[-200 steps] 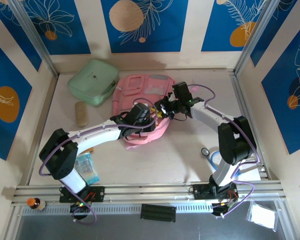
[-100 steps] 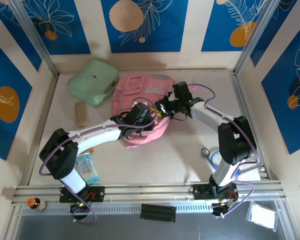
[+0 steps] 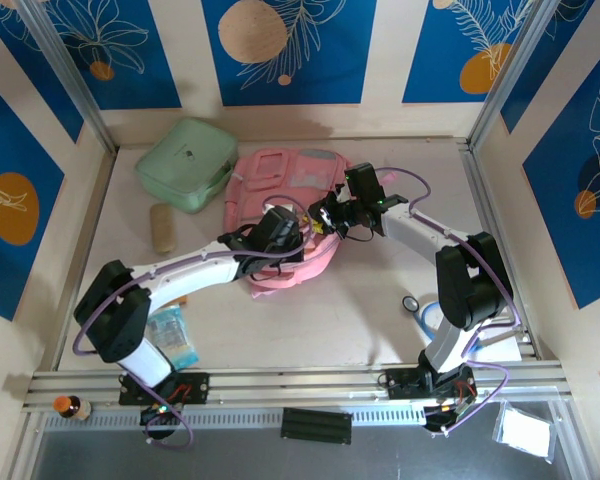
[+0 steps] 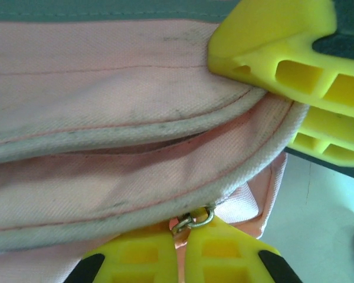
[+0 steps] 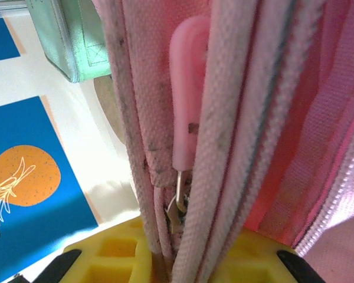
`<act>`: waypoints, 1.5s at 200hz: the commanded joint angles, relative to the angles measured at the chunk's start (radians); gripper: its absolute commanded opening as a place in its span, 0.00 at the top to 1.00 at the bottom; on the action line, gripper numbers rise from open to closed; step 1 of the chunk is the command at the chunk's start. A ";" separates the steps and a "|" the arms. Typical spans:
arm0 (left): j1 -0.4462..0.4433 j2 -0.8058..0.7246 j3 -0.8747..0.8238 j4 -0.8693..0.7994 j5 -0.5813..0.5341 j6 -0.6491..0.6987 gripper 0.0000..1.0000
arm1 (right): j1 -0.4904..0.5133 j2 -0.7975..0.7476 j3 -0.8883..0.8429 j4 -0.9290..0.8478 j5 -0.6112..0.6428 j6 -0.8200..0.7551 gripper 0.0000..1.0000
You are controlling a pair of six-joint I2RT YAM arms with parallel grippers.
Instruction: Pack books, pencil case, and school supplies into a backpack
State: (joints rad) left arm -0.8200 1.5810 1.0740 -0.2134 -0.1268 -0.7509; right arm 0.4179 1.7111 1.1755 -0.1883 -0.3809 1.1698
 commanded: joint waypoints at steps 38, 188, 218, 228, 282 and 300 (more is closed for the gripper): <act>0.084 -0.097 -0.055 -0.141 0.211 0.128 1.00 | -0.043 -0.067 -0.074 0.057 0.045 -0.021 0.86; 0.157 -0.087 -0.034 -0.076 0.319 0.373 1.00 | 0.002 -0.174 -0.202 0.111 0.127 0.129 0.52; 0.089 -0.038 0.003 -0.020 0.356 0.339 1.00 | 0.042 -0.211 -0.221 0.064 0.262 0.210 0.48; 0.066 -0.019 0.021 -0.006 0.363 0.329 1.00 | 0.046 -0.217 -0.224 0.061 0.280 0.224 0.48; 0.004 0.063 0.083 0.041 0.361 0.283 1.00 | 0.048 -0.195 -0.218 0.055 0.283 0.268 0.47; 0.005 0.068 0.085 0.028 0.332 0.275 1.00 | 0.046 -0.182 -0.216 0.051 0.286 0.267 0.57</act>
State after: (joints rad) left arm -0.8009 1.6390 1.1206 -0.2287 0.1837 -0.4526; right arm 0.4599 1.5150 0.9646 -0.1211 -0.1009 1.4097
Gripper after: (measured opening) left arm 0.062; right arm 0.509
